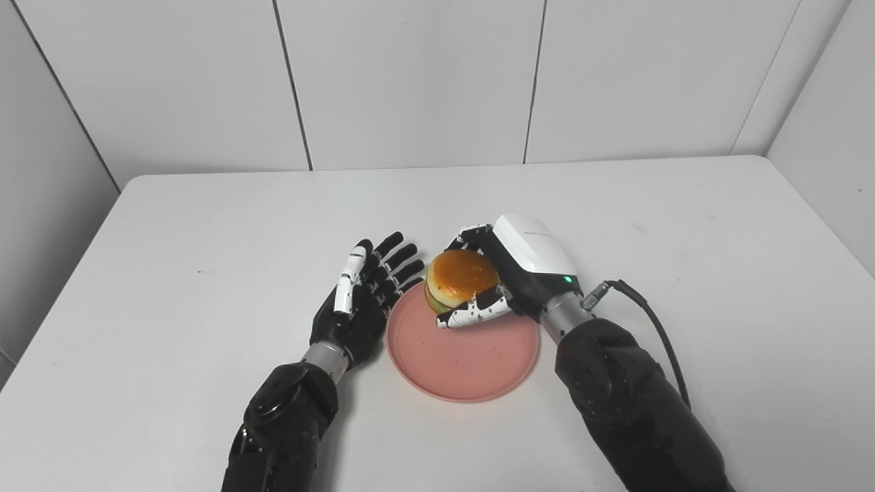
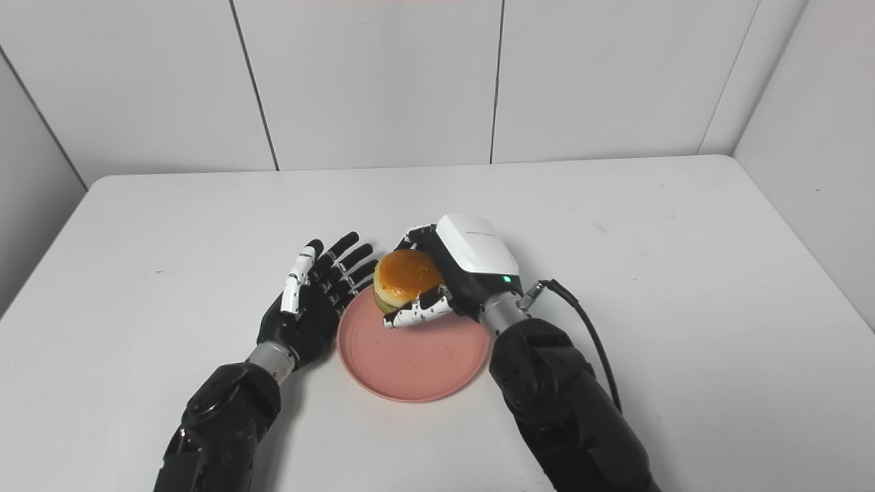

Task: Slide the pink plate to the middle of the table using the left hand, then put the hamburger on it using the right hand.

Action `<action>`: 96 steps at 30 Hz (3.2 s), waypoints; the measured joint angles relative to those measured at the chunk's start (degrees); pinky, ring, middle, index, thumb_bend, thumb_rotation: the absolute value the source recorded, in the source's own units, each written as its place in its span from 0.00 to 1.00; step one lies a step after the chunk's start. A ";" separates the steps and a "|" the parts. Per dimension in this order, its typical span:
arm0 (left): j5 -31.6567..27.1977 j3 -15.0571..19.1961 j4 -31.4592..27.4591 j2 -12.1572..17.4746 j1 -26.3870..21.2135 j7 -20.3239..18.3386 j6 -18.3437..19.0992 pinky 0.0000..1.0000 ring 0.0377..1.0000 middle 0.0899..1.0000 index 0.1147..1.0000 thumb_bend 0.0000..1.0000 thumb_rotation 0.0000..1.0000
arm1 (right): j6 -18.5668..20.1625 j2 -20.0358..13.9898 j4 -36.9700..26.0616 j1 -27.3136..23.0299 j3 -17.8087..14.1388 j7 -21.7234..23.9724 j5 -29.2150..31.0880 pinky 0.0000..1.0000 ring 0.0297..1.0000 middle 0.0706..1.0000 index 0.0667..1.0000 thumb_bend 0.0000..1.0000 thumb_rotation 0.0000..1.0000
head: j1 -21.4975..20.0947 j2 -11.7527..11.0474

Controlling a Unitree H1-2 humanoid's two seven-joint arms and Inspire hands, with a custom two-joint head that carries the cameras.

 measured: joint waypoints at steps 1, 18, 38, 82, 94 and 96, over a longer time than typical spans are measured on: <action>0.01 -0.01 -0.06 -0.01 0.00 0.02 0.00 0.86 0.87 0.87 0.85 0.35 1.00 | -0.05 0.06 0.16 0.15 0.02 0.00 0.03 0.21 0.27 0.31 0.45 0.50 0.13 | 0.00 0.09; -0.08 0.01 -0.23 -0.07 0.00 0.34 0.01 0.86 0.86 0.86 0.85 0.35 1.00 | -2.37 0.22 3.22 2.68 0.42 -0.36 0.49 0.21 0.26 0.33 0.45 0.50 0.13 | -0.09 0.88; -0.95 -0.23 -0.23 -0.03 -0.04 0.72 0.01 0.85 0.86 0.86 0.84 0.35 1.00 | -2.61 -0.82 4.35 3.39 3.48 0.02 -4.61 0.29 0.39 0.51 0.50 0.55 0.18 | -0.17 1.06; -0.23 -1.11 -2.57 0.60 0.53 2.93 0.56 0.87 0.88 0.88 0.87 0.35 1.00 | -2.54 0.66 -13.14 7.01 -13.59 5.93 0.93 0.54 0.68 0.77 0.91 0.80 0.84 | -0.53 1.14; 10.42 -2.65 -9.29 2.03 4.31 3.65 -2.01 0.96 0.93 0.93 0.92 0.36 1.00 | -7.95 3.05 -3.53 15.70 -19.66 -7.63 13.56 0.87 0.94 0.97 1.00 0.69 1.00 | -0.61 1.23; 12.32 -3.09 -10.49 2.10 5.35 3.68 -2.41 0.97 0.94 0.94 0.93 0.37 1.00 | -9.31 3.65 -2.79 16.61 -20.54 -9.30 16.57 0.90 0.96 0.98 1.00 0.69 1.00 | -0.61 1.23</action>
